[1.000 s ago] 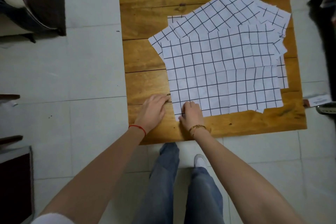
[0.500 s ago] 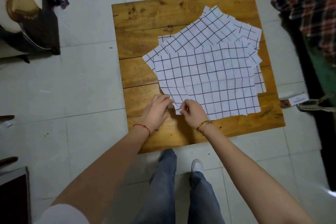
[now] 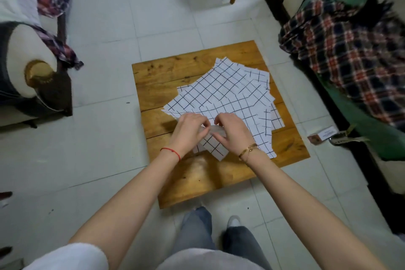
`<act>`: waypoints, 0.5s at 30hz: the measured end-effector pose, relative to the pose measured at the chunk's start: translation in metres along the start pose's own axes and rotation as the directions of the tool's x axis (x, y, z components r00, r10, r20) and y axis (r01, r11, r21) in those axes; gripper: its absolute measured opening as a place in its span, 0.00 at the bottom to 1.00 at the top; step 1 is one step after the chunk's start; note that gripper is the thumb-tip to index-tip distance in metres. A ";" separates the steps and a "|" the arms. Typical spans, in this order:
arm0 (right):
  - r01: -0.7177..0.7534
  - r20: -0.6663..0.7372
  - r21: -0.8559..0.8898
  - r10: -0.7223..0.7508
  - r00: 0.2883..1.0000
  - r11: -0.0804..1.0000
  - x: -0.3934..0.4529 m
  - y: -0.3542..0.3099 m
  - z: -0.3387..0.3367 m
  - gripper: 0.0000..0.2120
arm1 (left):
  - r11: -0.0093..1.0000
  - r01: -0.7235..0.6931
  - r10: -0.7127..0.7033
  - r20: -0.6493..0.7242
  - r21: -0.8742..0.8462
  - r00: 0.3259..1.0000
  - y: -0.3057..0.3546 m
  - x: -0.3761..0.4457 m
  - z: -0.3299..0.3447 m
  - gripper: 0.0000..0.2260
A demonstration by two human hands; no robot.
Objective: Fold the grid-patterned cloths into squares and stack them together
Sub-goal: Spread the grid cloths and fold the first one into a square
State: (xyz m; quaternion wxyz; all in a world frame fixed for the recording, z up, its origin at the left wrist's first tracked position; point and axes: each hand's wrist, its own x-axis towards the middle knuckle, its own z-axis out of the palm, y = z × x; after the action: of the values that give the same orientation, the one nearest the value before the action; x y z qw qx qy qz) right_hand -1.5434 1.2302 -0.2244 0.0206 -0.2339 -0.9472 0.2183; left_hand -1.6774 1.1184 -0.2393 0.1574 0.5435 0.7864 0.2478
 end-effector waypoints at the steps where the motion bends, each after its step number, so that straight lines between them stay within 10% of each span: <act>1: 0.001 -0.047 -0.017 -0.001 0.999 1.000 0.001 -0.005 -0.009 0.09 | 1.000 -0.013 0.013 -0.012 -0.007 1.000 0.006 0.001 -0.006 0.05; 15: -0.061 -0.286 0.110 0.090 0.954 0.992 0.015 0.008 -0.120 0.03 | 1.000 -0.007 0.008 -0.129 0.007 0.992 0.031 0.018 -0.078 0.02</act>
State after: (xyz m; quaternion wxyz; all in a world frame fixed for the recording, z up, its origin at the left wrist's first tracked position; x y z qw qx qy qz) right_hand -1.5365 1.2922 -0.1200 0.1627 -0.2980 -0.9122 0.2292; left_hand -1.6996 1.1267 -0.1572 0.1037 0.5298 0.7937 0.2803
